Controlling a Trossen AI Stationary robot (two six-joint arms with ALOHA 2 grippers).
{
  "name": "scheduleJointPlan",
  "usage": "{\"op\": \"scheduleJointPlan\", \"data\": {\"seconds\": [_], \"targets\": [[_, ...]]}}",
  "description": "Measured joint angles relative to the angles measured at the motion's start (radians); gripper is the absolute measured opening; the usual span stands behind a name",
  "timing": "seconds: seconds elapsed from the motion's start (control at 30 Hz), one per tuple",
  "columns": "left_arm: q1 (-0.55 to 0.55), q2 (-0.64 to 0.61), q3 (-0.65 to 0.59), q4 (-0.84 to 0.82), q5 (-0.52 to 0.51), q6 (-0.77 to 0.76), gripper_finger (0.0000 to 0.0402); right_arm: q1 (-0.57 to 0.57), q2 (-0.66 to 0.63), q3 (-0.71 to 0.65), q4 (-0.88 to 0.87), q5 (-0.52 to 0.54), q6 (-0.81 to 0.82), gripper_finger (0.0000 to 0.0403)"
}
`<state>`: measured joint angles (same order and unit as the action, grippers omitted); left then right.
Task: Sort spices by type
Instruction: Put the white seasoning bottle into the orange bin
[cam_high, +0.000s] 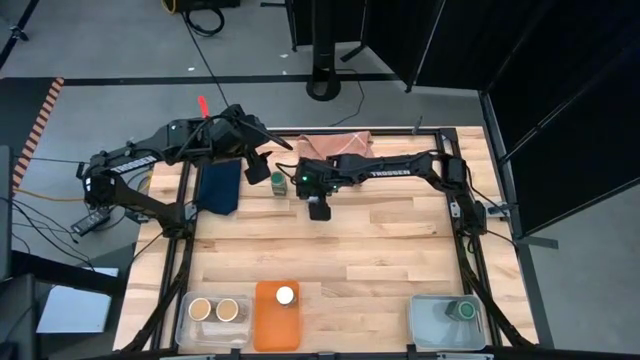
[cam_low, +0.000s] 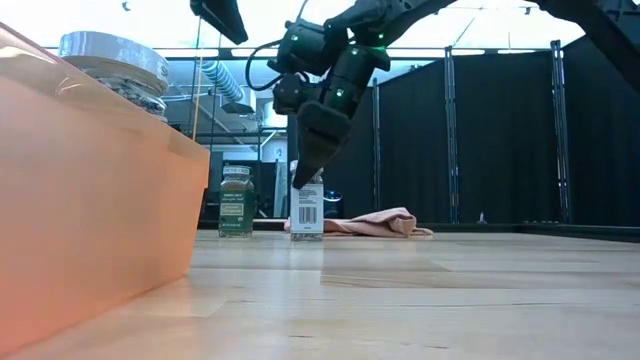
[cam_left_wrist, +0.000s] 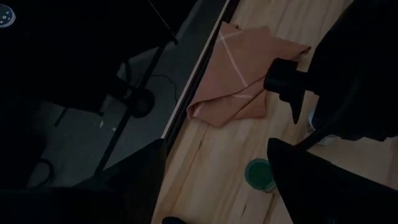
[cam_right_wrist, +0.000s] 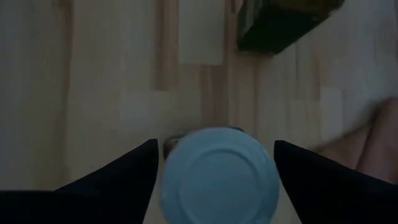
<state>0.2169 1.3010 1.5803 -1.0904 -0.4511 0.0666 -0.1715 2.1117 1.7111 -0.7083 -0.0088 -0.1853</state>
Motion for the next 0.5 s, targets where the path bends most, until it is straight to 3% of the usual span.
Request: {"op": "scheduleJointPlan", "data": {"seconds": [0.13, 0.3, 0.5], "targets": [[0.000, 0.000, 0.000, 0.000, 0.000, 0.001, 0.0284, 0.000, 0.000, 0.000, -0.010, 0.036, 0.001, 0.0288], [0.000, 0.000, 0.000, 0.000, 0.000, 0.002, 0.0284, 0.000, -0.001, 0.000, -0.028, 0.049, 0.003, 0.0209], [0.000, 0.000, 0.001, 0.000, 0.000, 0.005, 0.0284, 0.003, -0.002, 0.001, -0.036, 0.076, 0.006, 0.0202]]}}
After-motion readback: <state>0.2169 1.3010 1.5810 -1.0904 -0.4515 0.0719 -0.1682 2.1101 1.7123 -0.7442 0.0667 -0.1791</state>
